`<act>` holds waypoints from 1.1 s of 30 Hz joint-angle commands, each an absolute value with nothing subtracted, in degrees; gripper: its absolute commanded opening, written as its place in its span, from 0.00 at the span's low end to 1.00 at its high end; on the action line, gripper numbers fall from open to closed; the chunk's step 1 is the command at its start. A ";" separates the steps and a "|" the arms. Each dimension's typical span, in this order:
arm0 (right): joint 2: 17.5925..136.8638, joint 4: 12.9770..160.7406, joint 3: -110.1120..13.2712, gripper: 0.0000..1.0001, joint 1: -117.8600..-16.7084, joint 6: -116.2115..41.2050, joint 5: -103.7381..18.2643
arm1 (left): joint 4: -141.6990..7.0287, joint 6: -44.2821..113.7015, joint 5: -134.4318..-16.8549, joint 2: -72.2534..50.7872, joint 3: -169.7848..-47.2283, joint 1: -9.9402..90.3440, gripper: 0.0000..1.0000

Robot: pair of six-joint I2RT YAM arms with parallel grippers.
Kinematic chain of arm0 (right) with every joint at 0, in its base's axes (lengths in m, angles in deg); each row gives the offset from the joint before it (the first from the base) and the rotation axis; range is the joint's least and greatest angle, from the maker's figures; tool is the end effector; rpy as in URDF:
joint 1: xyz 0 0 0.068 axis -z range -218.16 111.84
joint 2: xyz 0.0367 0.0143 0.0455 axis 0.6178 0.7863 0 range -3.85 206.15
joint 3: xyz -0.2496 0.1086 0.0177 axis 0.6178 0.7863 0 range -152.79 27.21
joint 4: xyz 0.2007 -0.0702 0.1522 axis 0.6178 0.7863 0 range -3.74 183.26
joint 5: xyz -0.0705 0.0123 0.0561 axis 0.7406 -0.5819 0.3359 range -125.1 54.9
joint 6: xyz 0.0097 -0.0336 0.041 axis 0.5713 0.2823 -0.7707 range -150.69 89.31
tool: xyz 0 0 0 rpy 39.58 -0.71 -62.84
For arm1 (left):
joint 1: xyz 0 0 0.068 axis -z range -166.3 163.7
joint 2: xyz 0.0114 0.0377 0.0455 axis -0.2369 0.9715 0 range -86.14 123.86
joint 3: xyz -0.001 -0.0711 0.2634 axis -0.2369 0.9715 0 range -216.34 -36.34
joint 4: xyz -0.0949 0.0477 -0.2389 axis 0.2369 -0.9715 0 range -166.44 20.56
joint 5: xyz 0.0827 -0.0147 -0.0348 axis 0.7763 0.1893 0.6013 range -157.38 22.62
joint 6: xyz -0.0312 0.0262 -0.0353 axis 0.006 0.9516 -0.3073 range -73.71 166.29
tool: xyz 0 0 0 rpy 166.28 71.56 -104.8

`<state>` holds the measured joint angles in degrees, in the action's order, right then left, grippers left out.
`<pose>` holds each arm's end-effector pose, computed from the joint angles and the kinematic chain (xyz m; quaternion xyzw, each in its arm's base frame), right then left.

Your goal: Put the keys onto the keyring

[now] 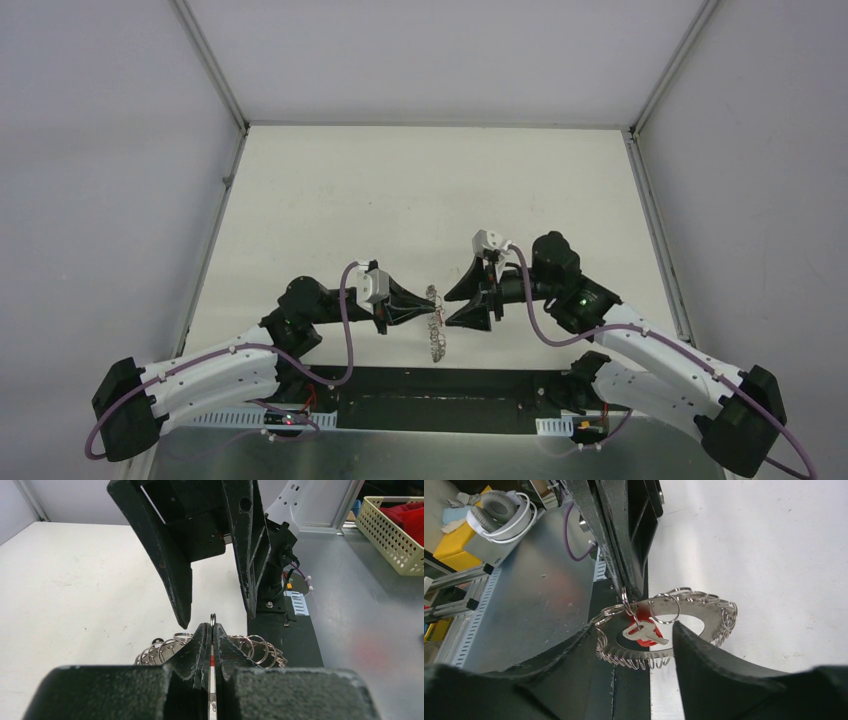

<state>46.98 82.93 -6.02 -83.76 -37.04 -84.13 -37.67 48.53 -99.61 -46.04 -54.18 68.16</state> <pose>0.1202 0.1612 0.2772 -0.4812 0.5910 0.5391 0.3586 0.0835 -0.1495 0.2635 0.4812 0.4456 -0.4837 0.5796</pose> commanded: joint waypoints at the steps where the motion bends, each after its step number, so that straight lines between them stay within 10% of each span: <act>1: 45.84 79.74 -9.49 0.53 -83.68 -37.19 -85.65 | -32.79 48.44 -101.11 -46.44 -56.03 68.89 0.00; 17: 50.97 75.35 -9.90 0.21 -86.67 -37.92 -84.77 | -32.61 48.11 -100.96 -46.93 -55.76 68.83 0.00; 21: 49.59 75.47 -9.07 0.00 -86.72 -37.72 -83.61 | -32.83 48.21 -100.87 -47.07 -55.76 68.87 0.00; 26: 48.46 80.18 -10.40 0.00 -86.67 -35.00 -82.31 | -34.39 48.49 -99.81 -47.68 -55.83 68.82 0.00; 33: 49.73 98.72 -18.06 0.00 -86.68 -27.09 -80.52 | -48.85 50.90 -94.43 -53.43 -57.76 68.87 0.38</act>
<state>49.75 88.61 -11.05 -86.73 -32.89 -82.03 -41.89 48.81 -97.82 -49.96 -54.56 68.16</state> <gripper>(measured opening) 0.018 0.353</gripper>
